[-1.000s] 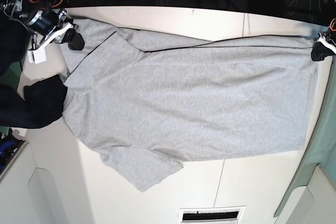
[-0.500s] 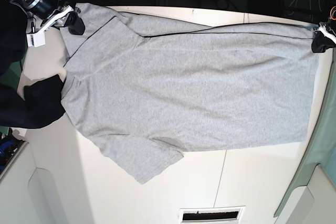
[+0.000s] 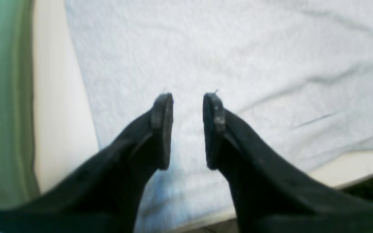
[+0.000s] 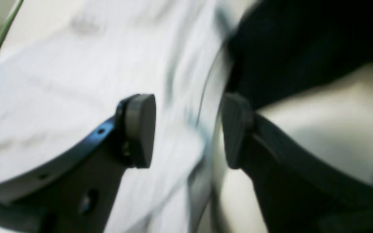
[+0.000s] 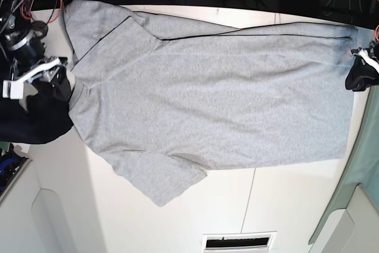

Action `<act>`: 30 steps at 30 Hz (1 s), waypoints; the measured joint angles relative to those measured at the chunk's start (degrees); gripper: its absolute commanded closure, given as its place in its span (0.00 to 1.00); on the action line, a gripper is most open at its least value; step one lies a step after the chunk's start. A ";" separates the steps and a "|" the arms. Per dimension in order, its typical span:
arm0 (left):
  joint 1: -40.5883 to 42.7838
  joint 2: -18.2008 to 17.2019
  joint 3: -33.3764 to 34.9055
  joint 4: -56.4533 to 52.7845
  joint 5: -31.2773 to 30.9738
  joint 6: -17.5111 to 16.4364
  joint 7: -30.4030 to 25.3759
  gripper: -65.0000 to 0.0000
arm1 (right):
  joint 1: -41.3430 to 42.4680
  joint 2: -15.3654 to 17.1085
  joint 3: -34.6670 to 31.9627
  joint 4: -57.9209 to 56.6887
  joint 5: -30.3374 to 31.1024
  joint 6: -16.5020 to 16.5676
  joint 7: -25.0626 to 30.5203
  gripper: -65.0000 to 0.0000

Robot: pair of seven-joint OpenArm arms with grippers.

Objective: Layout the t-shirt on the table in an organized manner, then fold the t-shirt properly
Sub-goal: 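Release and move both grippers to the shirt's side edge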

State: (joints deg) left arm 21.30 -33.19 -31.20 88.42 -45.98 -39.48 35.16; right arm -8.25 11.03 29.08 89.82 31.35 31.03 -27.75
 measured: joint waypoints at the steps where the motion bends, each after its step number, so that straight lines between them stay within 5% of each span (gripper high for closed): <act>1: -0.90 -0.02 -0.02 0.07 -0.04 0.00 -0.04 0.64 | 2.47 0.02 0.00 -0.17 -1.97 -0.48 0.11 0.50; 6: -2.80 0.00 0.00 0.04 -0.66 -0.02 -0.02 0.56 | 16.74 0.76 -1.92 -6.49 -6.80 -6.40 1.14 0.50; 10: -3.74 -0.02 0.22 -0.02 -0.46 1.14 -0.02 0.56 | 30.05 2.12 -7.41 -23.15 -14.43 -11.98 5.66 0.50; 16: -6.38 0.09 4.63 -1.70 4.61 5.01 -0.11 0.56 | 47.98 4.04 -20.35 -57.51 -20.13 -12.02 17.51 0.50; 23: -22.01 0.13 15.45 -20.48 12.17 10.36 -4.83 0.56 | 47.47 3.48 -29.62 -70.55 -19.50 -11.26 23.43 0.50; 30: -39.89 -0.02 25.00 -47.54 18.75 12.33 -18.64 0.56 | 43.89 3.98 -29.57 -69.68 -18.86 -8.07 26.08 0.50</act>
State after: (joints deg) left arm -18.59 -33.21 -6.20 40.88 -27.22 -27.16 16.51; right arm 35.64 15.00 -0.49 20.14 12.49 22.96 -1.67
